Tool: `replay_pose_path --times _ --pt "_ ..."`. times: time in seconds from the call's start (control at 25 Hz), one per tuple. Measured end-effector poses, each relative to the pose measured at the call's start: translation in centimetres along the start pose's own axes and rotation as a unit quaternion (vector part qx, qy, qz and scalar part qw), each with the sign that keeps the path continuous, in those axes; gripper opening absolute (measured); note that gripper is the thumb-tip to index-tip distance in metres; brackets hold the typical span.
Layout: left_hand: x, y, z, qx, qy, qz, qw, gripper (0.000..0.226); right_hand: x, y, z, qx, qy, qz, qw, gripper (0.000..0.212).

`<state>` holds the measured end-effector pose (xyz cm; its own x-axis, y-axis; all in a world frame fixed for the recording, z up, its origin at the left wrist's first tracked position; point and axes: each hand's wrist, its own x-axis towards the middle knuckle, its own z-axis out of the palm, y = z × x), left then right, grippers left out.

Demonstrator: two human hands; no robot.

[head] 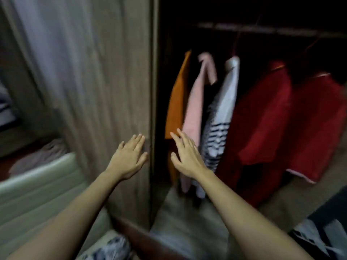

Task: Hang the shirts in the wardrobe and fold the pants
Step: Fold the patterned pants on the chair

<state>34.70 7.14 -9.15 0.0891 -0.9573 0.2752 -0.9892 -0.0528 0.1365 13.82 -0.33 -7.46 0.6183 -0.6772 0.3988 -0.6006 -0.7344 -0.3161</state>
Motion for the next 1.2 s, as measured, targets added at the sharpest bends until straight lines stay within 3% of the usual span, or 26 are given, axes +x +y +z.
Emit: replay_pose_path --times 0.2,0.32,0.44,0.6,0.8,0.88,1.04,1.2 --pt "-15.4 -8.2 8.0 0.004 -0.144 -0.133 0.981 0.094 -5.9 -6.6 14.5 0.041 -0.119 -0.012 0.992 0.065" --pt "-23.6 -10.6 12.2 -0.02 -0.205 -0.216 0.954 0.082 -10.6 -9.8 21.9 0.063 -0.216 -0.011 0.974 0.067" --pt "-31.5 -11.2 16.6 -0.072 -0.251 -0.316 0.912 0.062 -15.6 -11.2 28.9 0.061 -0.305 -0.04 0.95 0.067" --pt "-40.4 -11.1 22.7 -0.102 -0.28 -0.422 0.856 0.061 -21.1 -12.7 36.6 0.059 -0.405 -0.062 0.91 0.063" --pt "-46.1 -11.5 30.9 -0.186 -0.244 -0.567 0.764 0.062 -25.6 -12.4 45.0 0.038 -0.46 -0.107 0.881 0.058" --pt "-47.2 -12.0 34.0 -0.217 -0.208 -0.631 0.716 0.057 -27.0 -12.2 47.9 0.022 -0.466 -0.095 0.879 0.058" --pt "-47.9 -12.4 38.2 -0.25 -0.158 -0.72 0.628 0.048 -30.0 -10.9 52.1 -0.027 -0.545 -0.048 0.837 0.07" --pt "-47.0 -12.6 38.9 -0.357 -0.068 -0.764 0.533 0.057 -30.5 -10.3 53.7 -0.063 -0.491 -0.083 0.865 0.062"
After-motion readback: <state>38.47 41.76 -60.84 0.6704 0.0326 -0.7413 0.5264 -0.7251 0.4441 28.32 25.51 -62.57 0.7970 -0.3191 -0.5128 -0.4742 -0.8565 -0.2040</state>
